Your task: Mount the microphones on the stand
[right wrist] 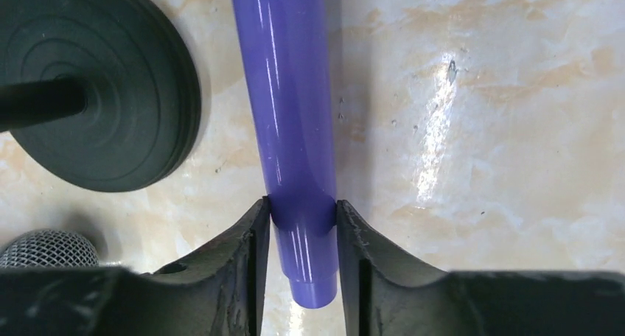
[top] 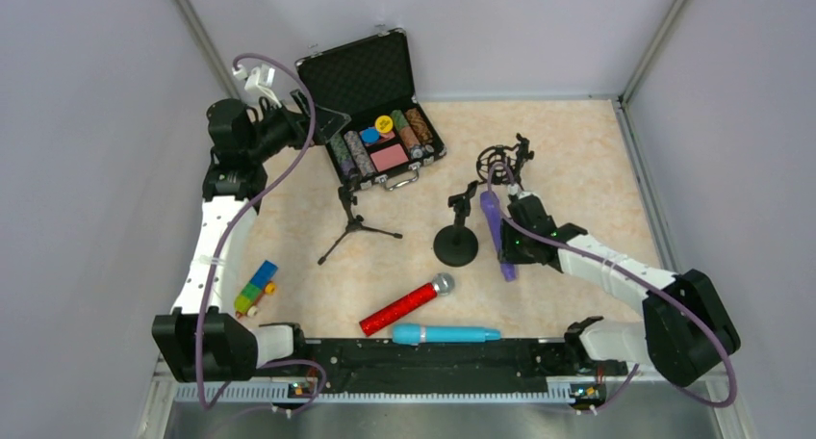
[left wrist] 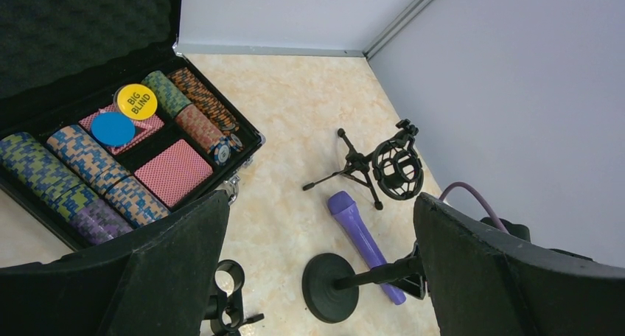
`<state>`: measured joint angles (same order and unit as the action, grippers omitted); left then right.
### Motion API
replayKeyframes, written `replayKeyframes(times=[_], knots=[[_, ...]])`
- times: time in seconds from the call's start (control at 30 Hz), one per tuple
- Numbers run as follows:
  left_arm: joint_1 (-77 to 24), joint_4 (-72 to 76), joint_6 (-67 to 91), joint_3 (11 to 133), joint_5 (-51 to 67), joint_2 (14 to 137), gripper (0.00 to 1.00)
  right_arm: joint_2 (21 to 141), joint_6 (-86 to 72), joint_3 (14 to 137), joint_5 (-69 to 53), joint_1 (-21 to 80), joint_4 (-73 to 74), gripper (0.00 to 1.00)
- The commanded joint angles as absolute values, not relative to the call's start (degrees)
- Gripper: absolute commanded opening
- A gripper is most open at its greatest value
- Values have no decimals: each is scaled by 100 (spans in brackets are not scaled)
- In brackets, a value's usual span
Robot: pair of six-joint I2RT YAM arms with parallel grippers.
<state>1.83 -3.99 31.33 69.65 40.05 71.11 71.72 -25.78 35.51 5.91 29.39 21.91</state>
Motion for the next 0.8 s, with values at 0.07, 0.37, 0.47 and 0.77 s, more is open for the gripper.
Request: replayKeyframes(times=[0.07, 0.37, 0.47, 0.77], knots=[[165, -85, 3046, 6940, 4066, 6901, 99, 6686, -2746, 3242, 296, 3051, 2066, 31], [162, -49, 3037, 6909, 4051, 6880, 99, 5822, -3101, 2986, 82, 3103, 2393, 29], [160, -41, 3032, 6870, 4095, 6845, 99, 5595, -3166, 3074, 215, 3109, 2467, 51], [160, 176, 3024, 6825, 4114, 6803, 99, 6493, -2791, 3705, 741, 3107, 2289, 73]])
